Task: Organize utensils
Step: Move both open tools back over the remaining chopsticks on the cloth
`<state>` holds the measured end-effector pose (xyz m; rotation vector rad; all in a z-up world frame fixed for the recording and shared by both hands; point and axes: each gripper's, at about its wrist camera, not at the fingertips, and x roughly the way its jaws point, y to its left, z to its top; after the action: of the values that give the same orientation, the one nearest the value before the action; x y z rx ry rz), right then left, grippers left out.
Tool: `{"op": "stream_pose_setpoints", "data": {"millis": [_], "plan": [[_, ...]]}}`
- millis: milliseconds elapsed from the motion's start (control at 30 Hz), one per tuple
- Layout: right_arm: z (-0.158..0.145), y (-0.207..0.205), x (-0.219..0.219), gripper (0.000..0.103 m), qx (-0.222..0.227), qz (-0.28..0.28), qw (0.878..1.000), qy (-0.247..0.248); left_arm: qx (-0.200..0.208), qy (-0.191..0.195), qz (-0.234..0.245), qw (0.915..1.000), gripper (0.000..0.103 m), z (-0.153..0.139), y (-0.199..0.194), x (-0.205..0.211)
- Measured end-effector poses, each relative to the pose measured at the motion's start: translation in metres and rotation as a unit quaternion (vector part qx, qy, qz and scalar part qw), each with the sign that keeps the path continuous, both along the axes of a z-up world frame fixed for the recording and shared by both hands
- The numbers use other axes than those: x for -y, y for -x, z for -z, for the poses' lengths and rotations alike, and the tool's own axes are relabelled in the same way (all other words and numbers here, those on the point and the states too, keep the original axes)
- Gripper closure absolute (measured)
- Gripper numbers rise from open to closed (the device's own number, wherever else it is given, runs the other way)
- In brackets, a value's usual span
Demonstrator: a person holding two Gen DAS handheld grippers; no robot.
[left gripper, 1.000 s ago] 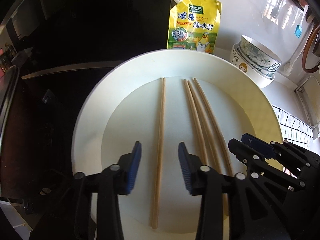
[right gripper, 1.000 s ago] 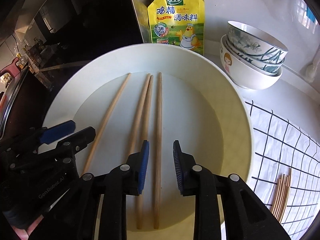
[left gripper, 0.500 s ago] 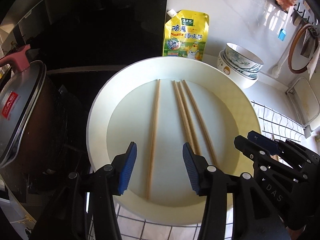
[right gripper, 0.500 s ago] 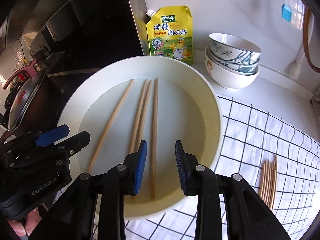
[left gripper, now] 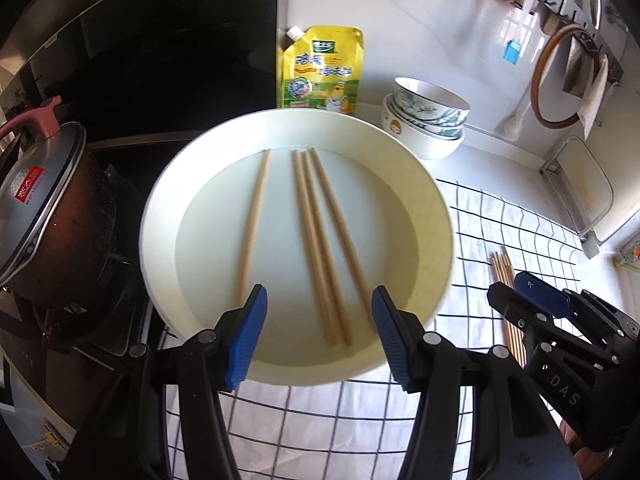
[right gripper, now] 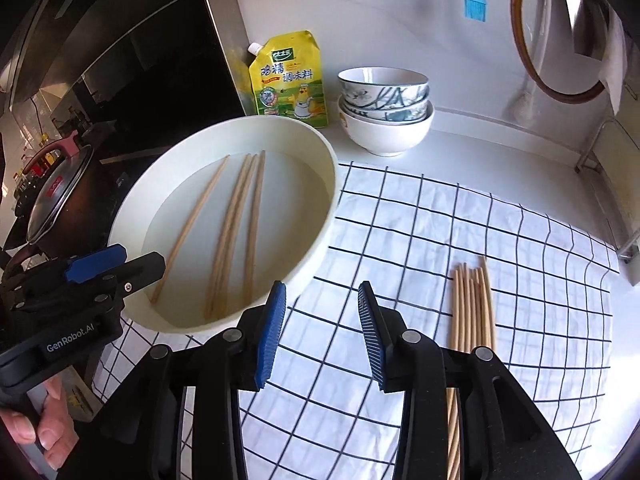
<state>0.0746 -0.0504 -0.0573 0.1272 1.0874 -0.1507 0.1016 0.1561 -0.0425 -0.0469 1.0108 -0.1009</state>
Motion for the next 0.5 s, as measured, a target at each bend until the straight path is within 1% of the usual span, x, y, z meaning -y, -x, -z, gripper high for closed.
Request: {"op": "stream_pose_setpoints", "data": {"millis": [300, 367, 500], "plan": [[-0.01, 0.042, 0.045, 0.065, 0.0, 0.032, 0.999, 0.013, -0.005, 0.007, 0.033, 0.9994, 0.049, 0.0, 0.015, 0.05], [-0.01, 0.05, 0.055, 0.064, -0.001, 0.037, 0.999, 0.015, -0.006, 0.008, 0.039, 0.9992, 0.049, 0.0, 0.018, 0.062], [-0.011, 0.066, 0.071, 0.064, -0.004, 0.048, 0.999, 0.018, -0.011, 0.007, 0.05, 0.9987, 0.049, 0.003, 0.023, 0.083]]}}
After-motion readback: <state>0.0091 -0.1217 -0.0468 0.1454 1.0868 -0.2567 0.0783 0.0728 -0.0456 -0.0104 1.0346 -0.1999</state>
